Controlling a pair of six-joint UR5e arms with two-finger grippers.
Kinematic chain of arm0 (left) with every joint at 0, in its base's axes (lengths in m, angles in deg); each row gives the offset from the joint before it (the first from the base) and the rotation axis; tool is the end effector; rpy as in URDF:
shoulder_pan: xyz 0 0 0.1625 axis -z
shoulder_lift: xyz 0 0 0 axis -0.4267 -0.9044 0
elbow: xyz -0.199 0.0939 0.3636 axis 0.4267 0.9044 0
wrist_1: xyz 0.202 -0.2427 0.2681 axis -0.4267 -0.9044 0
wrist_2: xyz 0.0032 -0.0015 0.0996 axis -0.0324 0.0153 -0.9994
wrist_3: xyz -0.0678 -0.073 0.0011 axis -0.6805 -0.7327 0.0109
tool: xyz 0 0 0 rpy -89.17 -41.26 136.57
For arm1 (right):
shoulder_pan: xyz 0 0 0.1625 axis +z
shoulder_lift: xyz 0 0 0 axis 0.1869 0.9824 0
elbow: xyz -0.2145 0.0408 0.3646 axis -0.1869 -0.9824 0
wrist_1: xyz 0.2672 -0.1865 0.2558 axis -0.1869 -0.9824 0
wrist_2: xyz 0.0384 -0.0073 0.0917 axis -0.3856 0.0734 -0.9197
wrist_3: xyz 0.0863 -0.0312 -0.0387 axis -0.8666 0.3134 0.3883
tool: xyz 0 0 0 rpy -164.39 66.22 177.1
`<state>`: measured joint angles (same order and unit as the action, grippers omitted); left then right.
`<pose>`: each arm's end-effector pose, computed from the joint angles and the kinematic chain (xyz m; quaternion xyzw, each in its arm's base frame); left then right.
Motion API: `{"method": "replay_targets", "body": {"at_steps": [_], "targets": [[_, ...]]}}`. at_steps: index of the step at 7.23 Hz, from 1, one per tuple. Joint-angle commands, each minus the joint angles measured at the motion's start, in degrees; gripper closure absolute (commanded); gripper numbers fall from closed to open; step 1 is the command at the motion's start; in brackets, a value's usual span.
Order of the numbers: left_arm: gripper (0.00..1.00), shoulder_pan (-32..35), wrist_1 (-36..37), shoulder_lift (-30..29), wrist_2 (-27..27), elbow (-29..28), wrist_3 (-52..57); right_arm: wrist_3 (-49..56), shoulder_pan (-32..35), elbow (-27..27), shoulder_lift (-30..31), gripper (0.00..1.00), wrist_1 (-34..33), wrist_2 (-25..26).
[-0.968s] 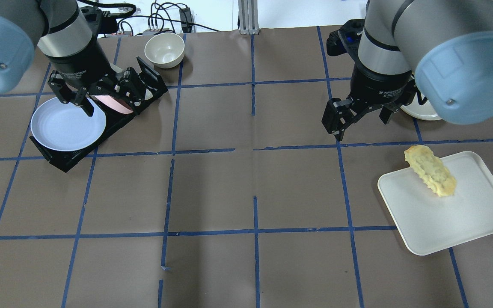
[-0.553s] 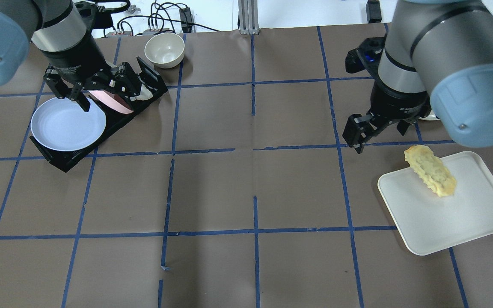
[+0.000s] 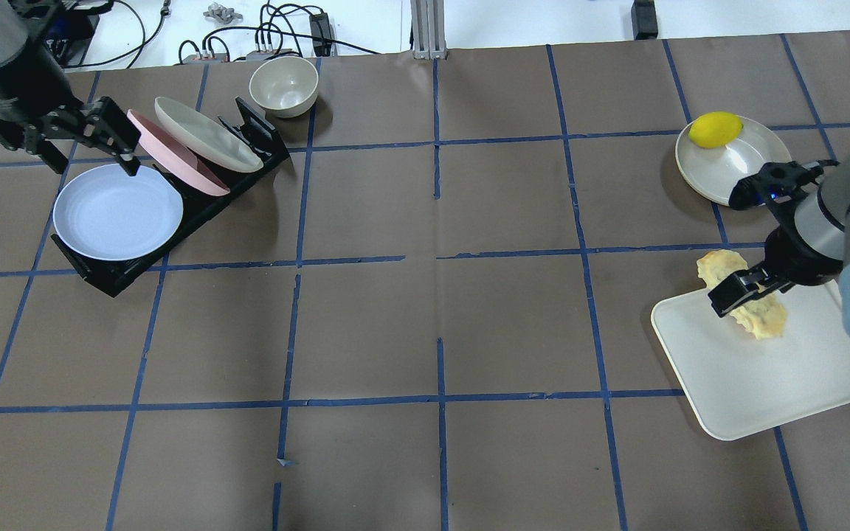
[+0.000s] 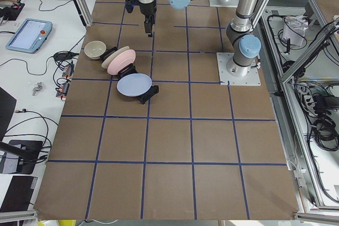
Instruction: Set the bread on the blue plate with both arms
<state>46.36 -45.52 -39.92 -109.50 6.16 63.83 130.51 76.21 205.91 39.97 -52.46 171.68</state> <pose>0.0498 -0.5624 0.4567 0.0541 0.9979 0.0356 0.0035 -0.0380 -0.4034 0.3060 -0.1664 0.9861 0.0030 0.0013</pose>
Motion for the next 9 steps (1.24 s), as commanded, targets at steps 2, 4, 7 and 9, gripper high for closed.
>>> {"method": "replay_targets", "body": {"at_steps": [2, 4, 7, 9], "targets": [[0.00, -10.3, 2.0, -16.8, 0.7, -11.1, 16.4, 0.6, -0.3, -0.6, 1.8, 0.01, -2.1, -3.0], [0.00, -11.1, 2.3, -24.3, 4.0, -13.7, 17.1, 4.3, 1.2, -5.5, -3.2, 0.01, -0.8, -3.2], [0.00, -14.0, 5.4, -30.7, 3.7, -18.6, 23.9, 12.2, -0.5, -8.9, -16.6, 0.01, -6.2, -2.7], [0.01, -16.0, 4.5, -34.4, 6.7, -19.2, 23.7, 14.6, -2.7, -8.6, -18.0, 0.01, -6.7, -3.1]]}}
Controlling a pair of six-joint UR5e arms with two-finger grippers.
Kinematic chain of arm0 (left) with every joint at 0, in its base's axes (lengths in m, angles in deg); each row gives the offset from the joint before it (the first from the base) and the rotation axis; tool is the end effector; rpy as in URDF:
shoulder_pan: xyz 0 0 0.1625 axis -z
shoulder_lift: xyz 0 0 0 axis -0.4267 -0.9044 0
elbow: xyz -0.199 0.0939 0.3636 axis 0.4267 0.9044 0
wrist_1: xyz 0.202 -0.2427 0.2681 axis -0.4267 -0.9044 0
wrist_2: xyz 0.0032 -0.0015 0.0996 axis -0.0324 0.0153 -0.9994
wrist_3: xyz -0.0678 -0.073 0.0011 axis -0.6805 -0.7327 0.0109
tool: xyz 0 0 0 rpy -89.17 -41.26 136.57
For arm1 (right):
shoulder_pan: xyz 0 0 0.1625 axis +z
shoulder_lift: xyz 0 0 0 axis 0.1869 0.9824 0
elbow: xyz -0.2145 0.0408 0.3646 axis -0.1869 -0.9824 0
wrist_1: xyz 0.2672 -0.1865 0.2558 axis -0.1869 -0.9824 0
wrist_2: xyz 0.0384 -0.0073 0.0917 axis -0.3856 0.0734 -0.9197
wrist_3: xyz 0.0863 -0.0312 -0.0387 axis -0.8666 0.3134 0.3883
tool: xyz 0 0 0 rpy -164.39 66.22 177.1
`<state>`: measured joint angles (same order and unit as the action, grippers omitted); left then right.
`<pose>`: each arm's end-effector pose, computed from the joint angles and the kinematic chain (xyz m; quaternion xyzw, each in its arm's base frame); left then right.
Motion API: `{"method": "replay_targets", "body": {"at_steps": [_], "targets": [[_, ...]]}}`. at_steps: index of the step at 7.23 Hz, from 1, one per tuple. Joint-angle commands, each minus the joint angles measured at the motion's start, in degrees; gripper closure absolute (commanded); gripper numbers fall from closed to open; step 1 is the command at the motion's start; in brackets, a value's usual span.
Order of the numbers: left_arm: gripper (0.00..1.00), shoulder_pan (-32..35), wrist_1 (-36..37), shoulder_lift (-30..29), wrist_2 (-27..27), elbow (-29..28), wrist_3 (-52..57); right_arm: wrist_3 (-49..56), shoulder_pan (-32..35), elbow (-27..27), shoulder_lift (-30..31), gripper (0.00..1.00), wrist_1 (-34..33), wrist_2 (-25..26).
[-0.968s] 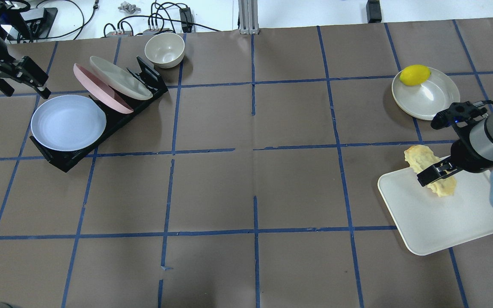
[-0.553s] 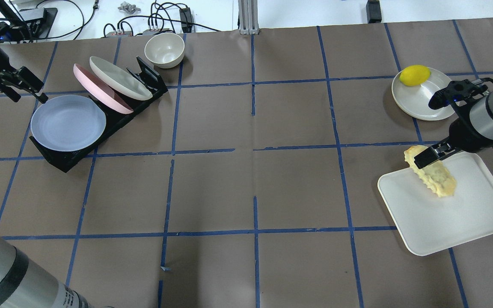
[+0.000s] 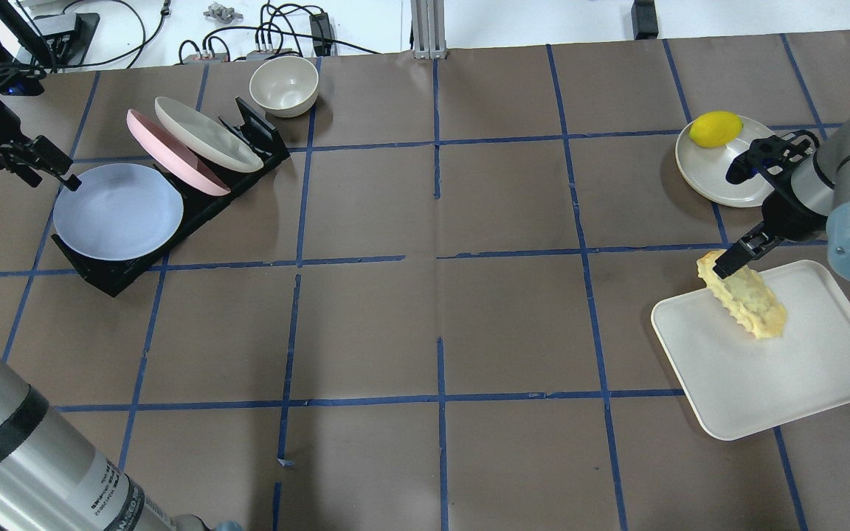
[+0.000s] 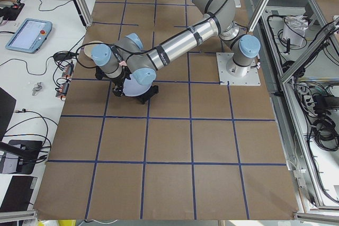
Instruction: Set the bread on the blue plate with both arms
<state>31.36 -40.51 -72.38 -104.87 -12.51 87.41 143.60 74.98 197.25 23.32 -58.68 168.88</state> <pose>0.2871 -0.6867 0.2507 -0.1247 -0.9860 -0.0663 0.0888 -0.0823 -0.4875 0.2577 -0.2668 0.9633 -0.0017 0.0302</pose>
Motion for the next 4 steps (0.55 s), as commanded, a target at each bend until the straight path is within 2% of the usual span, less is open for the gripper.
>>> {"method": "replay_targets", "body": {"at_steps": [1, 2, 4], "targets": [[0.11, -1.0, -3.5, -2.0, 4.0, -0.5, -0.2, 2.3, -2.5, 0.6, -2.2, 0.02, -1.0, 0.0], [0.37, -1.0, -4.8, -2.7, 4.1, -0.5, -1.5, 4.1, -4.2, 3.2, -2.2, 0.06, -2.8, 0.1], [0.74, -1.1, -6.1, -2.7, 4.4, -0.8, -2.2, 4.4, -6.0, 9.8, -2.2, 0.09, -11.9, 0.1]]}}
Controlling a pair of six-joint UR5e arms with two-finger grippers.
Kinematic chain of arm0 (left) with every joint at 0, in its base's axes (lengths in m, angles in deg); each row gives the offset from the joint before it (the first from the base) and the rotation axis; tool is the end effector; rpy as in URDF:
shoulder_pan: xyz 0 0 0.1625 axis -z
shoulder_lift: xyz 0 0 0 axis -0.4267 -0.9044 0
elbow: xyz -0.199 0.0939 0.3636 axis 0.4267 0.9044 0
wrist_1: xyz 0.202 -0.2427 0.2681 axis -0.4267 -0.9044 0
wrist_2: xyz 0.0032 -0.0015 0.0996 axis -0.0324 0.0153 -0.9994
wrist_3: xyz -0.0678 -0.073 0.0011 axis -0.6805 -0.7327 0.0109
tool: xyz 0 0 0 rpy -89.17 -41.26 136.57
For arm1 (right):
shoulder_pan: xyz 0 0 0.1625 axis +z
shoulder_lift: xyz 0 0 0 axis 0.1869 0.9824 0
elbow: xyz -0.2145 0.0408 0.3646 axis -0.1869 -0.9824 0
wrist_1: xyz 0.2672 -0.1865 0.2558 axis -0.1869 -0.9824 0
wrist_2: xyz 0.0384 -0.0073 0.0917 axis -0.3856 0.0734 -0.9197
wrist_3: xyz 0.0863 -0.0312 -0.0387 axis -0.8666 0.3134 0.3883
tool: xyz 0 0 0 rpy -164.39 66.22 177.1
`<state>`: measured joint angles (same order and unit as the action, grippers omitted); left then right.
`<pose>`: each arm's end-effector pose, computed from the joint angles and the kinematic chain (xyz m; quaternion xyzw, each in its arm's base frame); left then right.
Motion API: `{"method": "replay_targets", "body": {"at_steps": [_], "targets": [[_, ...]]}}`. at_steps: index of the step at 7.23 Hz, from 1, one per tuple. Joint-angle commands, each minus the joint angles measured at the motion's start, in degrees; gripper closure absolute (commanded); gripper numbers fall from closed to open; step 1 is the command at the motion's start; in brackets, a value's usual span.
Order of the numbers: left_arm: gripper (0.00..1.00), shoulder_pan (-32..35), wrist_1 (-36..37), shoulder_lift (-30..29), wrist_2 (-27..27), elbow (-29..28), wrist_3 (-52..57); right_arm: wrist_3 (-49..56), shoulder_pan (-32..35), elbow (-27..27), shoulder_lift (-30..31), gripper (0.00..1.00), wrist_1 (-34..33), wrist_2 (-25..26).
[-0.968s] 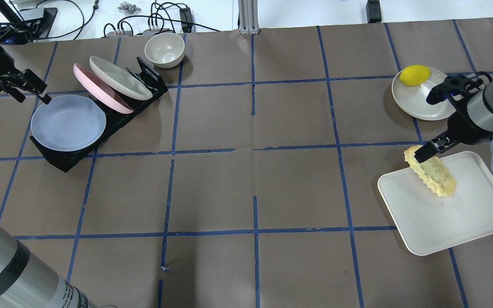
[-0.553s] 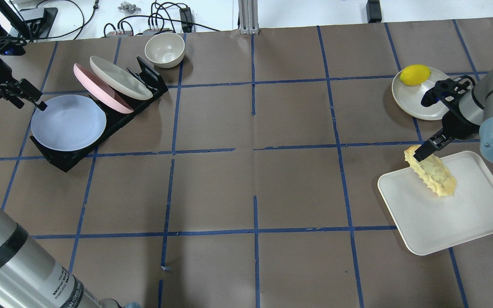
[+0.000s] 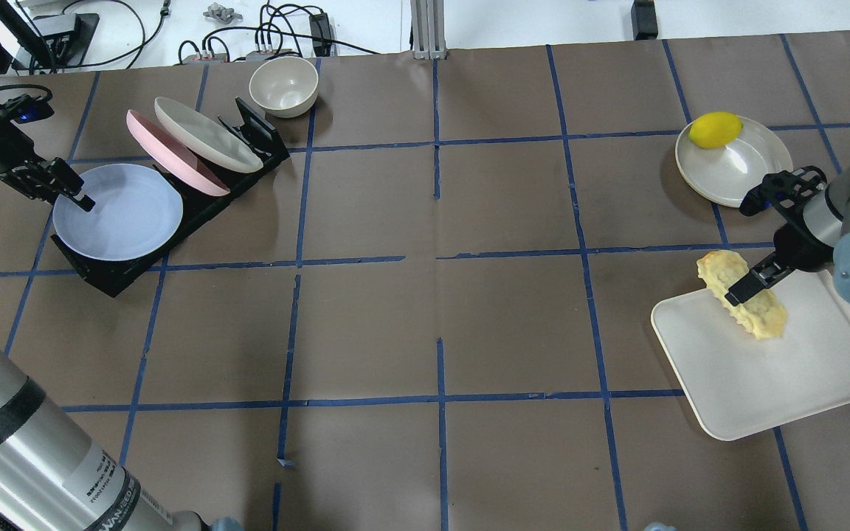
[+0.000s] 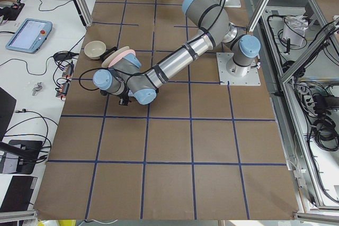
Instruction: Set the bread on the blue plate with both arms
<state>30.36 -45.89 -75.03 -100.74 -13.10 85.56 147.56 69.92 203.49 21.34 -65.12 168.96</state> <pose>0.2900 -0.6810 0.2157 -0.0914 -0.9790 -0.0930 0.1566 -0.1128 -0.4578 0.2087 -0.2571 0.9655 0.0073 0.0406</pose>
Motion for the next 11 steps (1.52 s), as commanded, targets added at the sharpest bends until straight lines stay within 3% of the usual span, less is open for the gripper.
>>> {"method": "replay_targets", "body": {"at_steps": [1, 2, 3, 4, 6, 9, 10, 11], "targets": [[0.82, -0.2, -0.7, 0.1, 2.0, -0.3, -1.0, 0.3, -1.0, 3.9, -0.1, 0.40, -6.1, 0.3], [0.83, -0.2, -0.7, 0.7, 2.2, -1.0, -2.2, -0.5, -1.0, 4.0, 0.1, 0.77, -6.0, 0.5], [0.83, 0.0, -0.8, 1.1, 2.2, -2.2, -2.3, -0.7, -1.0, 3.8, 0.4, 0.94, -5.4, 0.4], [0.84, 0.1, -2.2, 1.4, 2.2, -3.4, -2.2, -3.4, -0.4, 1.5, 2.4, 0.94, -1.6, 1.0], [0.89, 0.2, -3.0, 2.5, 2.0, -3.1, -2.2, -10.6, 4.3, -12.1, 6.1, 0.93, 22.4, 0.5], [0.95, 0.5, -11.2, 8.2, 1.5, -1.7, -2.1, -25.5, 16.7, -26.1, 8.8, 0.92, 39.1, 1.0], [0.96, 1.2, -12.2, 10.6, 1.2, 0.9, -2.2, -34.0, 22.5, -29.5, 9.5, 0.92, 44.0, 1.2], [0.96, 2.5, -12.1, 15.0, 1.2, 7.2, -4.9, -43.2, 27.1, -31.1, 9.7, 0.92, 45.2, 1.0]]}}
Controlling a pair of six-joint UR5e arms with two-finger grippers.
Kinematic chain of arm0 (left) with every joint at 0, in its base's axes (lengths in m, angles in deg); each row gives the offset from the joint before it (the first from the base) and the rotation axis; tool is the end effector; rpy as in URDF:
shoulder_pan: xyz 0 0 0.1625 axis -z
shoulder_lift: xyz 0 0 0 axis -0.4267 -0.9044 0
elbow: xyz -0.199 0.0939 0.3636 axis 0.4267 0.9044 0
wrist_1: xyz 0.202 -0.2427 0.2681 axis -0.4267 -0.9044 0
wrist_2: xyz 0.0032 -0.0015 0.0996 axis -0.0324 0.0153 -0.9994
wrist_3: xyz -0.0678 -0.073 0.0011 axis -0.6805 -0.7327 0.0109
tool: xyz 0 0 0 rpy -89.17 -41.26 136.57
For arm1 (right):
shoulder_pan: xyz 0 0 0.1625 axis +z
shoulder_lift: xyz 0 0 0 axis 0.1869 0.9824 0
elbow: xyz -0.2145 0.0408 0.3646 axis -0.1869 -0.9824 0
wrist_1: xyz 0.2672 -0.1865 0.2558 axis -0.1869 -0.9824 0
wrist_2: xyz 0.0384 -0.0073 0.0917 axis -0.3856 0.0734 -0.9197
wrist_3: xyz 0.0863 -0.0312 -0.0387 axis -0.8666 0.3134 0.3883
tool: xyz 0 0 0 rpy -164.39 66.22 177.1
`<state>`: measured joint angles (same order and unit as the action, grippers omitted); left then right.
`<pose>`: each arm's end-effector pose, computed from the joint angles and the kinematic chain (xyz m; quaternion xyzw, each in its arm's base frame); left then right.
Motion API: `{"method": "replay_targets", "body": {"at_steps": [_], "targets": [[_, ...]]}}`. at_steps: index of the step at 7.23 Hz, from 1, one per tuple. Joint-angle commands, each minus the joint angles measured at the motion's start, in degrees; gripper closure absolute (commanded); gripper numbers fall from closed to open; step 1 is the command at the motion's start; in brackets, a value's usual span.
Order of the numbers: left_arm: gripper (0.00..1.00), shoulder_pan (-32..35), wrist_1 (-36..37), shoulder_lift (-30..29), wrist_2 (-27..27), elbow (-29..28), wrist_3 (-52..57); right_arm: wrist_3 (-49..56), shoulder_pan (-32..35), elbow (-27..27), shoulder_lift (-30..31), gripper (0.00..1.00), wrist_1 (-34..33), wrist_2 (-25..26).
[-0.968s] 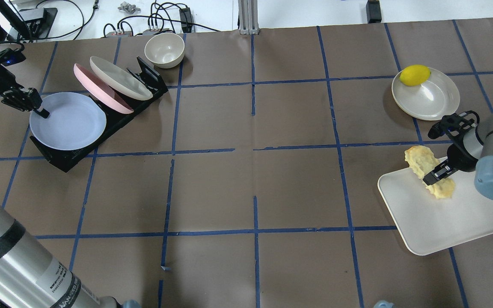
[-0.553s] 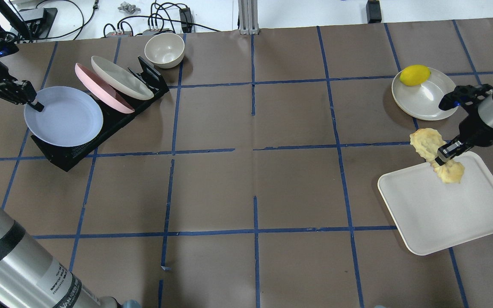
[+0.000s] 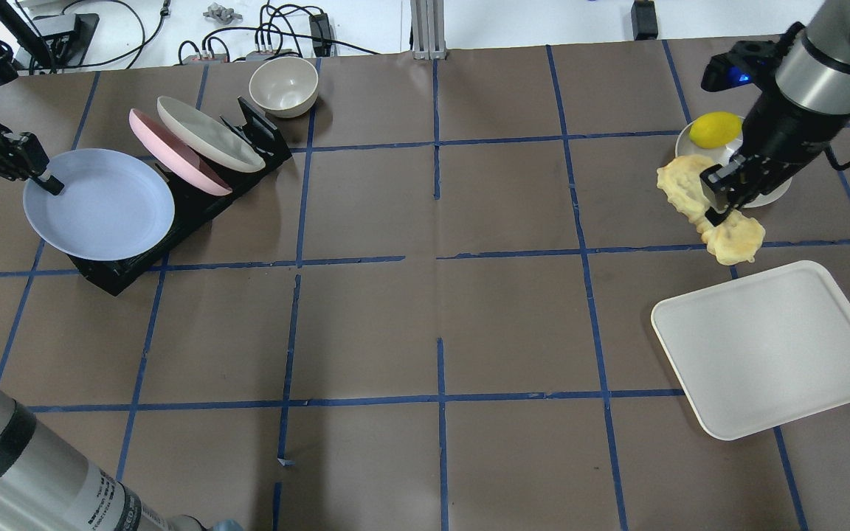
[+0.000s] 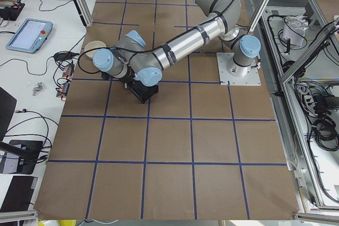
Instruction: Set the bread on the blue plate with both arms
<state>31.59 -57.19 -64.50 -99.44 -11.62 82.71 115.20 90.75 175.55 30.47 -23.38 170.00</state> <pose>0.2458 -0.6459 0.3223 -0.0738 -0.9762 -0.1067 0.1736 0.0510 -0.4936 0.4346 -0.1582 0.9845 0.0661 0.0378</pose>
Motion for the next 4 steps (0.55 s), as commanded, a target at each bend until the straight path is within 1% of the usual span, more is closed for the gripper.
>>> {"method": "replay_targets", "body": {"at_steps": [1, 2, 3, 4], "targets": [[0.96, 3.7, 0.0, 9.8, 0.2, 13.0, -6.6, -13.9, 10.2, -3.3, 0.6, 0.91, 3.3, 0.2], [0.97, 7.5, 2.7, 15.2, 0.4, 20.2, -12.1, -15.3, 11.4, -3.3, 0.6, 0.91, 3.3, 0.2], [0.97, 12.5, 7.4, 19.5, 0.7, 27.2, -18.0, -15.2, 11.5, -2.5, 0.6, 0.90, 3.1, 0.2], [0.97, 18.2, 13.9, 22.6, 0.9, 34.1, -23.6, -14.8, 11.5, -2.9, 0.7, 0.89, 2.6, 2.1]]}}
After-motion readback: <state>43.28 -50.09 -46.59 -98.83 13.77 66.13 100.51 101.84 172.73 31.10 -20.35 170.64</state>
